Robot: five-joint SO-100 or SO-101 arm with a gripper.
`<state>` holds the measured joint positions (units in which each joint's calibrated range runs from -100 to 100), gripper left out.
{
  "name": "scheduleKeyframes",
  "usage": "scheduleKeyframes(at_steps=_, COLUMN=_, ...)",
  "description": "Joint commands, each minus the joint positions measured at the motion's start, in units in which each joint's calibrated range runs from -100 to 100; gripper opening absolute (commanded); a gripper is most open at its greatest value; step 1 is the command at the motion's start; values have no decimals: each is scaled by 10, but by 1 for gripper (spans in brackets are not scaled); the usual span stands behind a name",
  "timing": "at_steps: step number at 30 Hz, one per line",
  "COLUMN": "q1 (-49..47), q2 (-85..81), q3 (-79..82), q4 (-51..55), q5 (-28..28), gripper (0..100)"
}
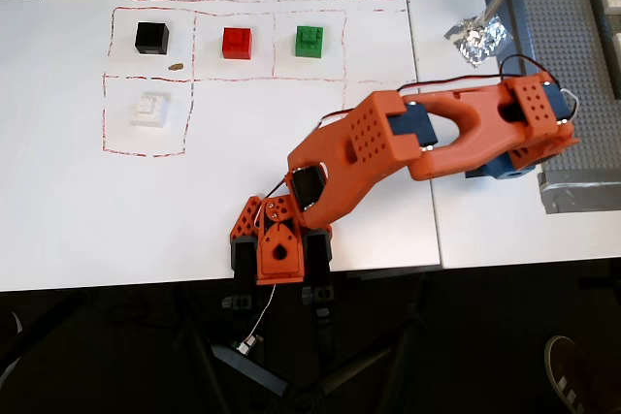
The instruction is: Grab the block and put it in the grey marker
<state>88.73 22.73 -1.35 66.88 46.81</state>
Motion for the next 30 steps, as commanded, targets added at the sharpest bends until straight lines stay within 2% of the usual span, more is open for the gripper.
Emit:
scheduleKeyframes(at_steps=1, q1=26, q2=-27, q3=-50, q4=-8, q5=-3, gripper=16)
scheduleKeyframes(at_steps=3, q1=28, q2=-28, q3=-50, q4=-8, q5=-8, gripper=26)
scheduleKeyframes(at_steps=7, q1=26, q2=-41, q3=-54, q4=1, q5=-13, gripper=34)
scheduleKeyframes(at_steps=11, q1=18, q2=-58, q3=-92, q4=60, q5=-18, gripper=37)
scheduleKeyframes(at_steps=17, q1=-17, q2=-111, q3=-170, q4=206, q5=-37, gripper=38)
scheduleKeyframes(at_steps=21, q1=-64, q2=-179, q3=-151, q4=272, q5=-58, gripper=36)
scheduleKeyframes(at_steps=30, q1=-255, q2=-358, q3=86, q4=266, q5=-147, gripper=29)
